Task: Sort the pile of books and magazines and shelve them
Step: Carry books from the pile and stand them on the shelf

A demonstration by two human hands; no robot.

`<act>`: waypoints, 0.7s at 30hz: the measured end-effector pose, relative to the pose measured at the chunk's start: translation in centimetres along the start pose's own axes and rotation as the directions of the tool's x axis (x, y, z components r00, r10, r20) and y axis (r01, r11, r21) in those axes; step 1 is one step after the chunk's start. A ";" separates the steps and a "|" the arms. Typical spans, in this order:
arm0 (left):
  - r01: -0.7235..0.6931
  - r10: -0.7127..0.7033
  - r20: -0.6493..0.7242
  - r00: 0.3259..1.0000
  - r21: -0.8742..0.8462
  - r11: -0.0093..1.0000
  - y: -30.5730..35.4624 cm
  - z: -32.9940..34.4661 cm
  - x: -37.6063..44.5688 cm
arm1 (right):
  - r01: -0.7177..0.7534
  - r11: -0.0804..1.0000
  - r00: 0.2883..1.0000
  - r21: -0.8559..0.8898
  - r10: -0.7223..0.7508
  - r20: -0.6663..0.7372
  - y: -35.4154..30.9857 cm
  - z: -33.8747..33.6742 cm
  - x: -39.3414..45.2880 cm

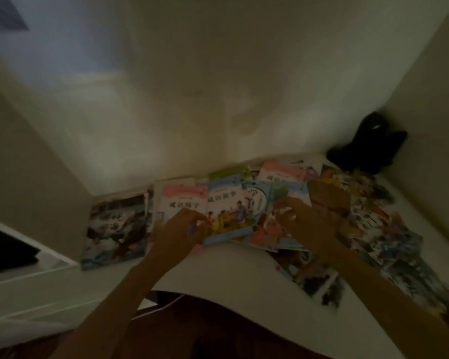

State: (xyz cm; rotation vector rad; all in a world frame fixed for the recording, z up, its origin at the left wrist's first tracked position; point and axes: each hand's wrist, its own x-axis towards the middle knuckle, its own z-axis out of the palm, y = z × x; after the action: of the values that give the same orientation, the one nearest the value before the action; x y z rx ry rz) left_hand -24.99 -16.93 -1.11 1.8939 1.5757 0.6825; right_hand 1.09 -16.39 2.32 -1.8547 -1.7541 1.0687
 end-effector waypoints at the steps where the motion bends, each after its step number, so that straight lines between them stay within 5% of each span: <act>1: 0.041 -0.041 0.017 0.999 0.003 0.999 -0.6 1.2 0.4 | -0.047 0.999 0.999 -0.008 0.047 -0.002 1.6 0.5 0.5; 8: 0.371 -0.371 0.125 0.920 0.027 0.928 -4.6 4.6 4.1 | -0.285 0.947 0.939 0.145 0.306 -0.154 6.6 4.2 4.1; 14: 0.615 -0.619 -0.126 0.775 -0.073 0.785 -10.0 4.3 7.3 | -0.380 0.861 0.813 0.339 0.486 -0.322 6.9 6.4 8.9; 19: 0.735 -0.736 -0.094 0.670 -0.057 0.676 -12.1 4.4 8.1 | -0.475 0.867 0.787 0.152 0.496 -0.366 6.3 8.7 11.2; 21: 0.749 -0.748 -0.113 0.654 -0.041 0.661 -12.4 4.5 8.6 | -0.509 0.834 0.760 0.213 0.551 -0.344 6.7 8.6 11.7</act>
State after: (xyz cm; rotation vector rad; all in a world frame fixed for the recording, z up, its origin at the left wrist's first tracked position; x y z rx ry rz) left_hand -28.92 -7.25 -12.92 1.0165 2.2171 0.4021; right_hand -1.38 -8.16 -11.18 -2.3676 -0.9366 0.8541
